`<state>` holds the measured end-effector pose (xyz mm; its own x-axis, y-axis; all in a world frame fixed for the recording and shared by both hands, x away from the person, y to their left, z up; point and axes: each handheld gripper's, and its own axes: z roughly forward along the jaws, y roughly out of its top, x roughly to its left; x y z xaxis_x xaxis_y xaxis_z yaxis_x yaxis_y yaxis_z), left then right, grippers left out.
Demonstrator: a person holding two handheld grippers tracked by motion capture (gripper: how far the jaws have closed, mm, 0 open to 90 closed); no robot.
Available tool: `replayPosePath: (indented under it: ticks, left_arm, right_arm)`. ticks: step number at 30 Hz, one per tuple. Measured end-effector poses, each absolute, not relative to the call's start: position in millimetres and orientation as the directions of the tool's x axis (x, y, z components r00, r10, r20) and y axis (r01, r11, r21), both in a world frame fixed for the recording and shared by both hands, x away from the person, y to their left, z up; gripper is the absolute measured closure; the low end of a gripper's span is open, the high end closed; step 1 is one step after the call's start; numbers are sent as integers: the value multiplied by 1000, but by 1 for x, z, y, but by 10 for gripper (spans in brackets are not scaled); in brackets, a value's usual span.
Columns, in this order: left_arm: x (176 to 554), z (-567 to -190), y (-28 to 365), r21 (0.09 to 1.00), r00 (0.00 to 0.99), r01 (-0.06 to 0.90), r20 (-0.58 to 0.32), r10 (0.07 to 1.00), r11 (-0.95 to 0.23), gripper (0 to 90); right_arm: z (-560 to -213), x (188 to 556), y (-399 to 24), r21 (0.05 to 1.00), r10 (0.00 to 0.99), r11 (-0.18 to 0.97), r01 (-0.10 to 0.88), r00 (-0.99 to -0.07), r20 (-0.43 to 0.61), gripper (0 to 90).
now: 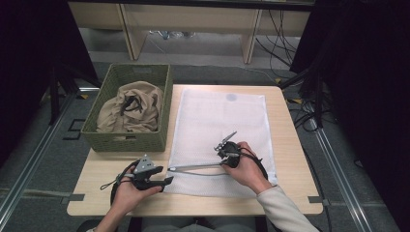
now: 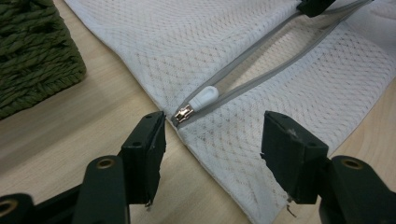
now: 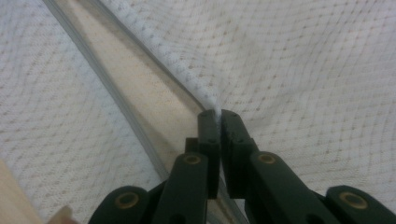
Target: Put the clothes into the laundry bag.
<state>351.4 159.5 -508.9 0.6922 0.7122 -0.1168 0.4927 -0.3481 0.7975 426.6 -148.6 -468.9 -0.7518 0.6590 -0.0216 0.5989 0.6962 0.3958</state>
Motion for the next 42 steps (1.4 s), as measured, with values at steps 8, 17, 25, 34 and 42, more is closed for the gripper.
replayPosePath:
  ticks: [8,17,25,34,42]
  left_arm:
    - [351,-509,160,799,693,490,-116,712,-347,402]
    - [351,-509,159,804,688,495,-131,714,-329,402]
    - [352,-510,160,794,696,493,-114,709,-356,402]
    - [351,-510,160,795,696,494,-120,708,-351,403]
    - [351,-510,160,797,690,495,-120,714,-345,404]
  right_arm:
    - [-477,429,-148,367,658,704,608,-753,-16,882]
    - [-480,429,-147,356,654,715,602,-755,-35,817]
    - [-480,431,-148,356,656,706,613,-754,-4,857]
    - [-481,433,-150,363,667,691,625,-745,13,896]
    - [-471,428,-147,385,680,680,624,-733,-13,896]
